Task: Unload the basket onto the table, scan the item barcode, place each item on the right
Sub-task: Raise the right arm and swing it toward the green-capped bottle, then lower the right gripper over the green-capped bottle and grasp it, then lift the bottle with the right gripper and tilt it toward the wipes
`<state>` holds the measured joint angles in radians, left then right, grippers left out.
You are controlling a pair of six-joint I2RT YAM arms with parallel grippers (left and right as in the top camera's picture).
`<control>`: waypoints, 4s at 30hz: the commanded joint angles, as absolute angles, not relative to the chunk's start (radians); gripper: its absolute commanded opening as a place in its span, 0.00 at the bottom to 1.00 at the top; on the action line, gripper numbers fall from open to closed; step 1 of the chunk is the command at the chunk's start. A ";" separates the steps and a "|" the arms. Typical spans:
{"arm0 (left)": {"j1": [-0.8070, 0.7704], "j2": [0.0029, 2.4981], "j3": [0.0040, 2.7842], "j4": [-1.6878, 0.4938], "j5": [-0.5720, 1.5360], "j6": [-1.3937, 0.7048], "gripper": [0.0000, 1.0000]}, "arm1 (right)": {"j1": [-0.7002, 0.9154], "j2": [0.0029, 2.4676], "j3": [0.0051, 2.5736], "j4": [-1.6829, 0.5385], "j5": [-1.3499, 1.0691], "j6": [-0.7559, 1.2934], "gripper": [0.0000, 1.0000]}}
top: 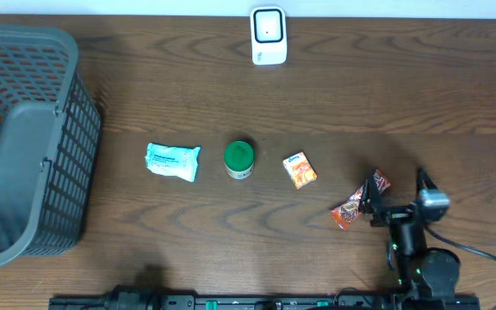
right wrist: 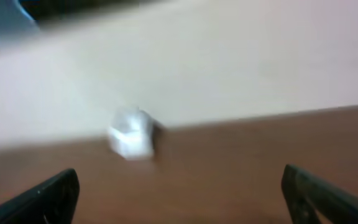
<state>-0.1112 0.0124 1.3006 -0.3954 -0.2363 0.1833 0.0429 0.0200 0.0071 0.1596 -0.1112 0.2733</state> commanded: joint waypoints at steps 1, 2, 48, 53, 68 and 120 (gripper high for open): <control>-0.106 0.004 1.300 -0.388 -0.275 0.185 0.84 | 0.034 0.020 0.025 0.260 -0.280 0.591 0.99; -0.106 0.004 1.300 -0.388 -0.275 0.185 0.84 | 0.034 0.020 0.035 0.283 -0.291 0.603 0.99; -0.077 0.004 1.300 -0.362 -0.379 0.173 0.84 | 0.610 1.950 1.842 -1.081 -0.080 0.540 0.99; -0.077 0.004 1.300 -0.362 -0.379 0.170 0.83 | 0.640 2.002 1.849 -1.105 -0.085 0.593 0.99; -0.077 0.004 1.300 -0.362 -0.379 0.170 0.84 | 0.701 2.153 1.850 -1.094 -0.088 0.625 0.99; -0.077 0.004 1.300 -0.362 -0.380 0.170 0.84 | 0.730 2.298 2.028 -1.291 -0.076 0.603 0.57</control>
<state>-0.0799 0.0120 1.3003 -0.3664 -0.3729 0.1791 0.7418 2.2997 1.9419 -1.2640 -0.0807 0.5991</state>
